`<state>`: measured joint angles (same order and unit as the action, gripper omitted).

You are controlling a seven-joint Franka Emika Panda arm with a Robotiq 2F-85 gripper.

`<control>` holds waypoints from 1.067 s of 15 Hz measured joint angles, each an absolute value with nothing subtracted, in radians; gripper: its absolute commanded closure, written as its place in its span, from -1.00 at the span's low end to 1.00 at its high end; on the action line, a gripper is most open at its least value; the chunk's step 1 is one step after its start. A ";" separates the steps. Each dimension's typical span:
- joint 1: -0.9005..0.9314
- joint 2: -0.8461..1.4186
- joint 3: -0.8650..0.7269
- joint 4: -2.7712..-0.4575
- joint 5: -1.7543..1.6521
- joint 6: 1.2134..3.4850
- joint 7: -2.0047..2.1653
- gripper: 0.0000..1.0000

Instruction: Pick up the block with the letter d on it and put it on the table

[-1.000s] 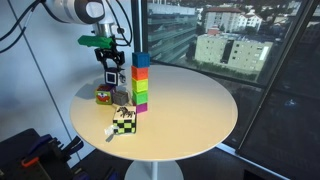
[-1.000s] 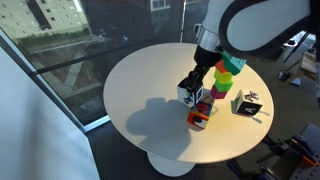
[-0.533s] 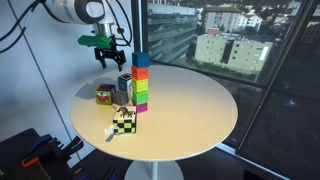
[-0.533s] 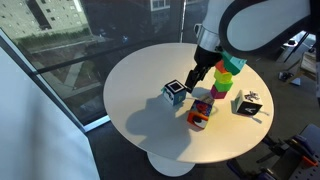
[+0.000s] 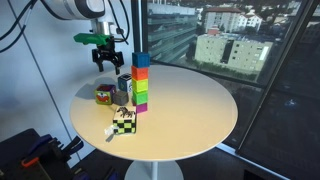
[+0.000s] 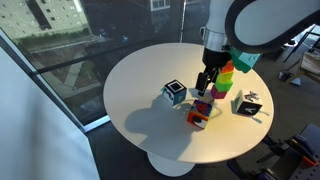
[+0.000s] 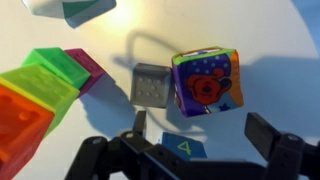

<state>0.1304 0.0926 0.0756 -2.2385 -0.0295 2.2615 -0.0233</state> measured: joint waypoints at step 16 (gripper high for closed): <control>0.077 -0.125 0.064 -2.262 -0.065 1.918 0.059 -1.00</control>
<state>0.0772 -0.1248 0.0638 -2.2625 -0.0650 1.9183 0.0594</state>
